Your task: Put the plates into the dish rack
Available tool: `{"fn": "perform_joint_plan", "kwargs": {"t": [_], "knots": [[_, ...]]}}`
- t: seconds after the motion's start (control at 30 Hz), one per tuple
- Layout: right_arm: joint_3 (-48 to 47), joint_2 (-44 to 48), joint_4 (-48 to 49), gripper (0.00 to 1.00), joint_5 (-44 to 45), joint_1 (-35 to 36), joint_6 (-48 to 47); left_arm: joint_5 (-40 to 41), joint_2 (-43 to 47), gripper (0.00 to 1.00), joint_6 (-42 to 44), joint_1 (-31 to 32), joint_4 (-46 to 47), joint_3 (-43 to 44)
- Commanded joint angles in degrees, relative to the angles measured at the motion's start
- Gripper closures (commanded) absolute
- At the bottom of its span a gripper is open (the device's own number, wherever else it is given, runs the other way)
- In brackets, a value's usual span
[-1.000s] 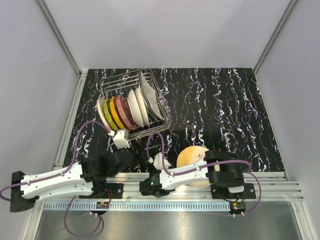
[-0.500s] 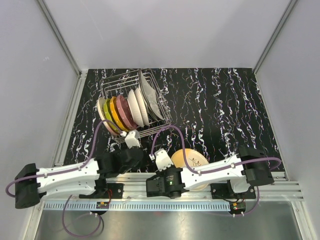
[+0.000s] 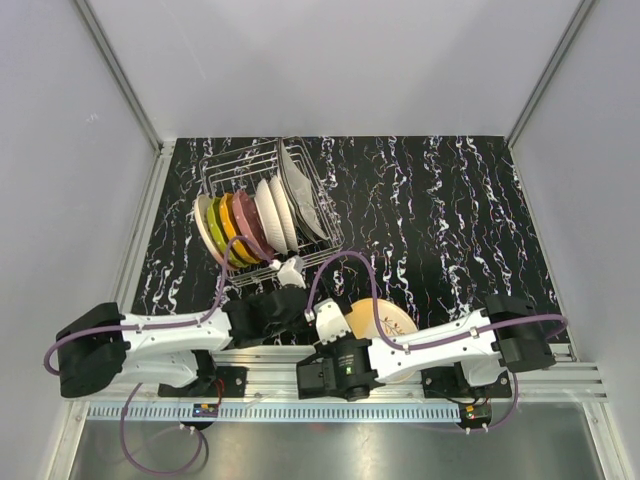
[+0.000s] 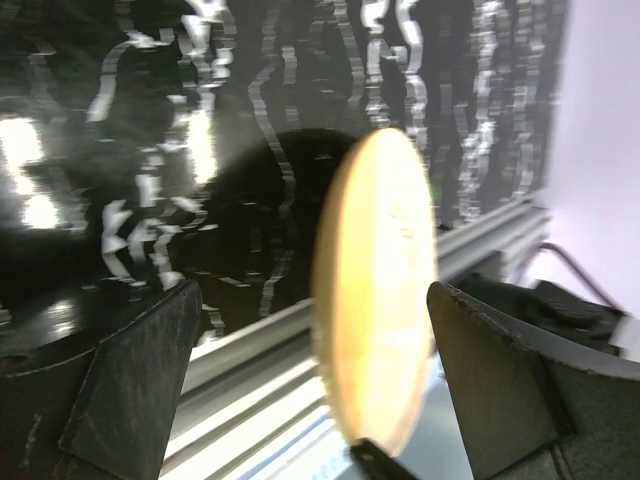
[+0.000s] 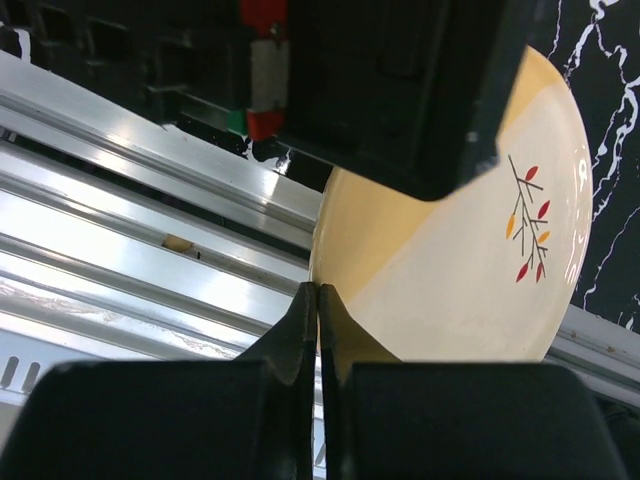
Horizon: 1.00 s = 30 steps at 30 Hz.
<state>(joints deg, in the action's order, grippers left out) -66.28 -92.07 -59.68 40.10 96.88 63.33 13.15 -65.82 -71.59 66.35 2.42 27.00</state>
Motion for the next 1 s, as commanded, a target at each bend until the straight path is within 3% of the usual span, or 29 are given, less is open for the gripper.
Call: {"fn": "perform_joint_plan", "kwargs": {"t": [0.0,0.2,0.37,0.47,0.6,0.63,0.83,0.87,0.97], "knots": [[-1.3,3.7,1.0,1.00,6.5,1.1,2.2,-0.8,0.1,0.01,-2.7,-0.1,9.4,-0.1],[-1.7,6.0,-0.7,1.00,9.4,2.2,3.6,-6.0,-4.3,0.01,-3.9,-0.6,13.6,-0.2],[-1.7,7.8,-0.6,1.00,11.8,2.9,3.8,-11.3,-10.4,0.01,-7.8,-0.6,22.3,-2.9],[-1.5,8.1,0.3,1.00,12.2,3.0,3.3,-12.7,-11.8,0.07,-8.5,-0.6,25.7,-3.4],[-1.5,7.7,1.1,1.00,12.4,3.4,2.9,-12.5,-10.2,0.21,-7.8,-0.6,26.7,-2.9],[-1.6,7.5,1.2,1.00,12.4,3.5,2.8,-12.1,-9.7,0.31,-7.7,-0.7,26.2,-2.8],[-1.4,6.8,2.8,1.00,11.8,3.5,1.3,-10.2,-6.3,0.61,-6.1,-1.0,22.8,-2.0],[-1.4,6.7,3.1,1.00,11.5,3.4,1.1,-10.2,-6.2,0.73,-5.8,-1.1,22.5,-2.0],[-1.5,6.5,3.4,1.00,11.3,3.5,1.1,-10.2,-5.4,0.93,-5.1,-1.4,21.1,-1.6]]}}
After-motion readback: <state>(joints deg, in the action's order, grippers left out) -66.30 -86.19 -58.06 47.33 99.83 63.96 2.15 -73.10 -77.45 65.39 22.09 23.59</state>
